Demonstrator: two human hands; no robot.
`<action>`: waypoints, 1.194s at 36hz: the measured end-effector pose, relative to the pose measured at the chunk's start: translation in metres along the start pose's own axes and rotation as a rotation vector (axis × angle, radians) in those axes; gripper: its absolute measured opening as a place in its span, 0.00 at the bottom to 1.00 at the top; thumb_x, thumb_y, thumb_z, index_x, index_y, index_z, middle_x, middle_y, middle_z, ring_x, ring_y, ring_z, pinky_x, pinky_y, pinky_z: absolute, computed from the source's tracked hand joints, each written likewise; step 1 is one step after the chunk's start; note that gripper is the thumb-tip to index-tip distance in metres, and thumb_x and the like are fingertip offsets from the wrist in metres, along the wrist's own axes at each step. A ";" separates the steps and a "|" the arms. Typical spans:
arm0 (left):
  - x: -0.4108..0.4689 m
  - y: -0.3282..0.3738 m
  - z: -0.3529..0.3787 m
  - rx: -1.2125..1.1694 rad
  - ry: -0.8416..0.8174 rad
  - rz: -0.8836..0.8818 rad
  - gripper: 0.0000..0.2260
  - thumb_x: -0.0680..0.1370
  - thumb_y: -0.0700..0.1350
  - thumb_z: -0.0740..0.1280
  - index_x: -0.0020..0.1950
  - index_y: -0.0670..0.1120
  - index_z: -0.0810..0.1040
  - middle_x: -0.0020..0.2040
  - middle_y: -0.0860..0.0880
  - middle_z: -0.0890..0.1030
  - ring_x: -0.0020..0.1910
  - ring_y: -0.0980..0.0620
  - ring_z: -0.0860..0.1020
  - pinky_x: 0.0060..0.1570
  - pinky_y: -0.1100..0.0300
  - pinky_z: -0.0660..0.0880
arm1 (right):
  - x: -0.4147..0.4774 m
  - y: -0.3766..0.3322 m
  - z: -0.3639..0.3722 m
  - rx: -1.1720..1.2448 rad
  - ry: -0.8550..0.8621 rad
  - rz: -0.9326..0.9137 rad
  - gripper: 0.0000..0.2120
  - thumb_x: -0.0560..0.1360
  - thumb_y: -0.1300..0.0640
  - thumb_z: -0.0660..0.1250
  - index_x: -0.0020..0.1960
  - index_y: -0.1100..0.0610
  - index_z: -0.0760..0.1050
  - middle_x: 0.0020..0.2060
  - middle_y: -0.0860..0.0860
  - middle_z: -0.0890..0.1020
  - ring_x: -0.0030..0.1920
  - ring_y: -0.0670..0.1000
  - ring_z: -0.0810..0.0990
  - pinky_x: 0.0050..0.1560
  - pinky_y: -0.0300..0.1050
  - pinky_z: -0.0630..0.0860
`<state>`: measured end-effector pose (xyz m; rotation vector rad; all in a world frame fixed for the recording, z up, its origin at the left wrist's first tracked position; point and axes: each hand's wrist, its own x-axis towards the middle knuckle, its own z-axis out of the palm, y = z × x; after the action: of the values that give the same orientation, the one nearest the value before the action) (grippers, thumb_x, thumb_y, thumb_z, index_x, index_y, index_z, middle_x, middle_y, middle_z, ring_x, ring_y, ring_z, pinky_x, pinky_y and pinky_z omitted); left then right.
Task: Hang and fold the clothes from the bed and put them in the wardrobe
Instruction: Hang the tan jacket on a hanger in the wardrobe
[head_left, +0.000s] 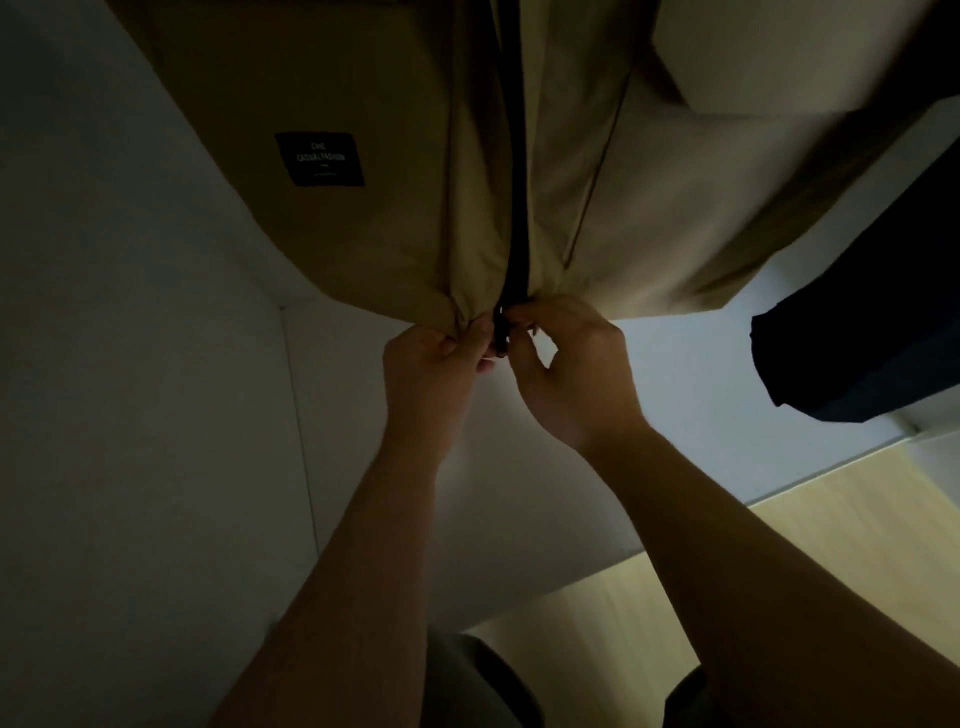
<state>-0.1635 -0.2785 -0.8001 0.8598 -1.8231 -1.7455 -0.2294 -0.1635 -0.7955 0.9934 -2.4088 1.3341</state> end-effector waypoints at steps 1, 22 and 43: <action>0.000 0.000 -0.001 -0.009 0.004 0.002 0.05 0.78 0.42 0.72 0.43 0.46 0.85 0.39 0.46 0.86 0.40 0.50 0.85 0.42 0.58 0.81 | 0.000 0.001 -0.001 0.014 0.003 -0.006 0.06 0.75 0.63 0.70 0.50 0.58 0.84 0.44 0.50 0.85 0.45 0.44 0.79 0.50 0.25 0.70; 0.006 -0.006 0.002 0.214 -0.039 0.069 0.10 0.80 0.47 0.70 0.38 0.52 0.83 0.33 0.60 0.83 0.36 0.61 0.83 0.41 0.68 0.78 | 0.002 -0.004 0.007 -0.209 -0.324 0.238 0.15 0.84 0.52 0.55 0.52 0.56 0.79 0.47 0.53 0.80 0.49 0.55 0.78 0.51 0.52 0.77; 0.013 -0.006 0.001 -0.103 -0.061 -0.186 0.06 0.82 0.43 0.66 0.47 0.48 0.82 0.42 0.50 0.85 0.44 0.51 0.83 0.39 0.57 0.79 | 0.032 -0.040 -0.012 0.457 -0.439 0.933 0.13 0.78 0.55 0.65 0.35 0.55 0.72 0.22 0.47 0.69 0.20 0.45 0.62 0.22 0.38 0.58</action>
<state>-0.1726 -0.2868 -0.8068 0.9703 -1.7205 -1.9820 -0.2297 -0.1828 -0.7467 0.1682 -3.1588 2.2193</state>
